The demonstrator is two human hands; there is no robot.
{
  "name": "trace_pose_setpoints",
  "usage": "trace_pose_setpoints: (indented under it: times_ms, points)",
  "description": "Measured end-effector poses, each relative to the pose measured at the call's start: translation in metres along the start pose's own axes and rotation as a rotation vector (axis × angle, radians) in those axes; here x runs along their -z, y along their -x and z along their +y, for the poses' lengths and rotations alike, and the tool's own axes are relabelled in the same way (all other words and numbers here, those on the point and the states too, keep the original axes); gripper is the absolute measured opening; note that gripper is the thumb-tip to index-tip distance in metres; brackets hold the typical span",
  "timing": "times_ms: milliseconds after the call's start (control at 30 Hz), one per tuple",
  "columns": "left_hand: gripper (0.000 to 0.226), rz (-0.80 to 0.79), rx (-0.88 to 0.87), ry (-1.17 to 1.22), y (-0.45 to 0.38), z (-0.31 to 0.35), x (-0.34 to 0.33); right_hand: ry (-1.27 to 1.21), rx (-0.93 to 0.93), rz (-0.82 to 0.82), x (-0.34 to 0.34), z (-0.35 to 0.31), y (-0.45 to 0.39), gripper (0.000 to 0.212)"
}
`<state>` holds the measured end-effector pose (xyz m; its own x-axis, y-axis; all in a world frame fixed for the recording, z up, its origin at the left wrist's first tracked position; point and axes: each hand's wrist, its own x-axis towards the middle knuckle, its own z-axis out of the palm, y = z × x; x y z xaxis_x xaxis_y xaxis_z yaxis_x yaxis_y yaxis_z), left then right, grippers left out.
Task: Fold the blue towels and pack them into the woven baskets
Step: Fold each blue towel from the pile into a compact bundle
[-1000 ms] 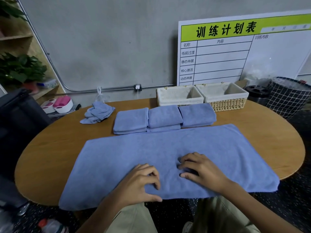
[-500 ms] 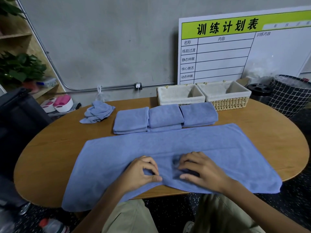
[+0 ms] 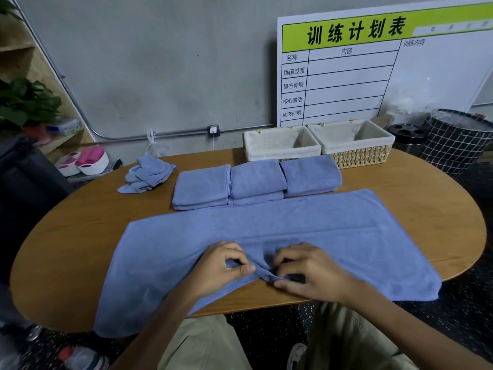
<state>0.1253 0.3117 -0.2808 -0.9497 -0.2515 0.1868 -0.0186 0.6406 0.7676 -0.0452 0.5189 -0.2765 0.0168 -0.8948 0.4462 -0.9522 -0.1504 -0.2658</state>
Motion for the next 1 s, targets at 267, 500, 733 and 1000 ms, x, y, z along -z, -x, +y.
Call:
trace_pose_setpoints:
  times_ms: [267,500,733,1000]
  points:
    - [0.054,0.026,-0.061,-0.538,0.002,0.028,-0.011,-0.164,-0.280,-0.042,0.005,0.004,-0.014,0.033]
    - [0.012,-0.006,-0.083,-0.313,0.011,0.022,0.008,0.007,-0.289,-0.070,0.025,0.014,-0.007,0.047]
    - [0.017,-0.105,0.110,-0.101,0.016,0.017,0.060,-0.068,-0.262,-0.232,0.039,0.023,0.014,0.024]
    - [0.034,-0.044,0.156,-0.091,0.034,0.000,0.105,-0.026,-0.422,-0.120,0.066,0.029,0.009,0.011]
